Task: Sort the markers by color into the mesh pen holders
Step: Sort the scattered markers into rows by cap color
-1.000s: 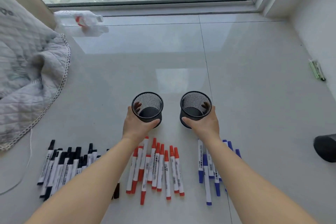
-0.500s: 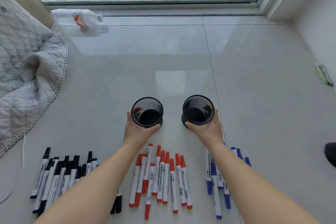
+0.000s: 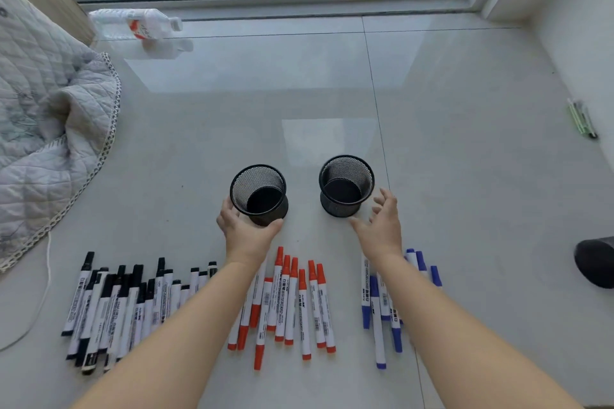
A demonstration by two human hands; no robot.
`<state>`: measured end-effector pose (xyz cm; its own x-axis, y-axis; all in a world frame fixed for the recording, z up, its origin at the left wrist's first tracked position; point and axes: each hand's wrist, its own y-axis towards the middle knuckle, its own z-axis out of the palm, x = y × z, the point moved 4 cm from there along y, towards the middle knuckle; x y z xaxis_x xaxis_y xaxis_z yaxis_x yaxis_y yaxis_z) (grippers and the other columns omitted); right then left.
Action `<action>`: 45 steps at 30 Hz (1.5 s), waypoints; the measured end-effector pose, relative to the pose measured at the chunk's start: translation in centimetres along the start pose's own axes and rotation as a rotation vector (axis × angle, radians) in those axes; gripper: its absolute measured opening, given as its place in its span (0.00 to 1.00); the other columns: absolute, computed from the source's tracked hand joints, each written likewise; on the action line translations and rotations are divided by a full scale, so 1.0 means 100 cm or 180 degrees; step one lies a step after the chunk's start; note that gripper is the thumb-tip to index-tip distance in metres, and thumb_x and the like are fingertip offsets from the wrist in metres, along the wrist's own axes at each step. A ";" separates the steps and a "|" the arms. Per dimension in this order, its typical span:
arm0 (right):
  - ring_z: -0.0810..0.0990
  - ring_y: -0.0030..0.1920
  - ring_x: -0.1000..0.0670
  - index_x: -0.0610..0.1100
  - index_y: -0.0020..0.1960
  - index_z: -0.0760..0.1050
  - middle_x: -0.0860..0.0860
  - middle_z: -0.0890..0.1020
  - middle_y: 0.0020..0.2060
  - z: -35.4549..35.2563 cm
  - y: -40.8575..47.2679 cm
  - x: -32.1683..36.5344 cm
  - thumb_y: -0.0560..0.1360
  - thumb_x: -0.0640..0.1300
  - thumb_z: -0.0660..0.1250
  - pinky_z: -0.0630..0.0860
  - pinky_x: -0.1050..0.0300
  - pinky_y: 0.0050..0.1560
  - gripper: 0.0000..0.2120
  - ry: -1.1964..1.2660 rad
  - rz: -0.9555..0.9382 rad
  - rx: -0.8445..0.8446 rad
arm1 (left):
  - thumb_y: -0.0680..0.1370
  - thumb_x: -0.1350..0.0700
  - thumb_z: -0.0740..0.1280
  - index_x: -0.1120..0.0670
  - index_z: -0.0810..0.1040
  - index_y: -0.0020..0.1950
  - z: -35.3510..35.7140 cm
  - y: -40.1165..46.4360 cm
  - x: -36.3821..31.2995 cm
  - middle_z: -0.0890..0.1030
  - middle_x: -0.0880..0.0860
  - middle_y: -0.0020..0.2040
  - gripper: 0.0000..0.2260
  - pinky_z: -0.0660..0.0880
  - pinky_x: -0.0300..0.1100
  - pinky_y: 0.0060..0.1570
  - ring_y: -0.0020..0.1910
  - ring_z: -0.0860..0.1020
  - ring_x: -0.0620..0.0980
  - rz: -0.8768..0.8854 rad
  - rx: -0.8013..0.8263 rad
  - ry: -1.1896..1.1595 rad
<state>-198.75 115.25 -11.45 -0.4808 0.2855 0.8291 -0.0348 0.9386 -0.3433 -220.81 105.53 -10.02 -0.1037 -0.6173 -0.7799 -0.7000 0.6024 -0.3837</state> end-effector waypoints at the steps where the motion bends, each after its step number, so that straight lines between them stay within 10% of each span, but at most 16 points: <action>1: 0.70 0.63 0.49 0.44 0.71 0.57 0.48 0.70 0.64 -0.010 -0.005 -0.003 0.72 0.37 0.69 0.69 0.56 0.62 0.33 -0.0050 -0.0028 -0.0111 | 0.68 0.61 0.74 0.56 0.54 0.72 -0.002 -0.011 0.001 0.57 0.58 0.70 0.40 0.65 0.46 0.64 0.68 0.64 0.53 -0.0160 -0.0213 0.0020; 4: 0.71 0.58 0.52 0.44 0.68 0.61 0.50 0.72 0.57 -0.049 -0.021 -0.017 0.73 0.37 0.65 0.71 0.56 0.56 0.25 -0.0147 -0.0100 -0.0428 | 0.70 0.64 0.69 0.57 0.63 0.64 0.006 -0.059 -0.003 0.62 0.59 0.64 0.26 0.72 0.44 0.53 0.58 0.70 0.54 -0.0438 -0.0788 -0.0109; 8: 0.72 0.55 0.52 0.44 0.64 0.66 0.51 0.73 0.54 -0.120 -0.029 -0.053 0.74 0.39 0.65 0.70 0.57 0.52 0.20 -0.0207 0.0119 -0.0869 | 0.72 0.62 0.66 0.50 0.67 0.54 0.068 -0.113 -0.030 0.67 0.51 0.56 0.15 0.65 0.30 0.37 0.48 0.71 0.45 0.0209 -0.0067 0.0094; 14: 0.76 0.52 0.47 0.41 0.62 0.68 0.45 0.77 0.54 -0.223 -0.027 -0.120 0.73 0.39 0.65 0.68 0.58 0.49 0.18 0.0033 0.0836 -0.1643 | 0.76 0.54 0.65 0.51 0.69 0.63 0.175 -0.143 -0.078 0.68 0.48 0.60 0.16 0.69 0.37 0.50 0.53 0.70 0.42 0.1193 0.1197 0.1144; 22: 0.73 0.62 0.43 0.38 0.70 0.60 0.42 0.69 0.65 -0.307 -0.024 -0.184 0.67 0.44 0.74 0.70 0.51 0.58 0.37 0.0403 0.1315 -0.2402 | 0.76 0.44 0.63 0.50 0.60 0.73 0.257 -0.145 -0.086 0.60 0.50 0.73 0.28 0.62 0.48 0.67 0.71 0.57 0.52 0.1577 0.1543 0.2483; 37: 0.78 0.55 0.50 0.44 0.61 0.63 0.49 0.77 0.57 -0.300 0.033 -0.163 0.59 0.48 0.78 0.71 0.61 0.54 0.37 0.0473 0.0624 -0.2025 | 0.73 0.34 0.59 0.43 0.45 0.75 0.284 -0.120 -0.070 0.43 0.47 0.77 0.37 0.48 0.53 0.73 0.75 0.41 0.57 0.1735 0.1423 0.3499; 45: 0.77 0.55 0.53 0.47 0.60 0.64 0.52 0.77 0.56 -0.182 0.058 -0.080 0.58 0.49 0.78 0.70 0.64 0.53 0.36 0.0515 -0.0126 -0.0757 | 0.76 0.51 0.65 0.54 0.71 0.66 0.217 -0.115 -0.072 0.71 0.51 0.66 0.20 0.59 0.41 0.66 0.69 0.61 0.50 0.1875 0.0817 0.2281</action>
<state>-179.17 121.91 -11.99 -0.3366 0.2571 0.9059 0.1650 0.9632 -0.2120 -196.68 114.07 -10.76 -0.8558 -0.2916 -0.4274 -0.2304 0.9544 -0.1899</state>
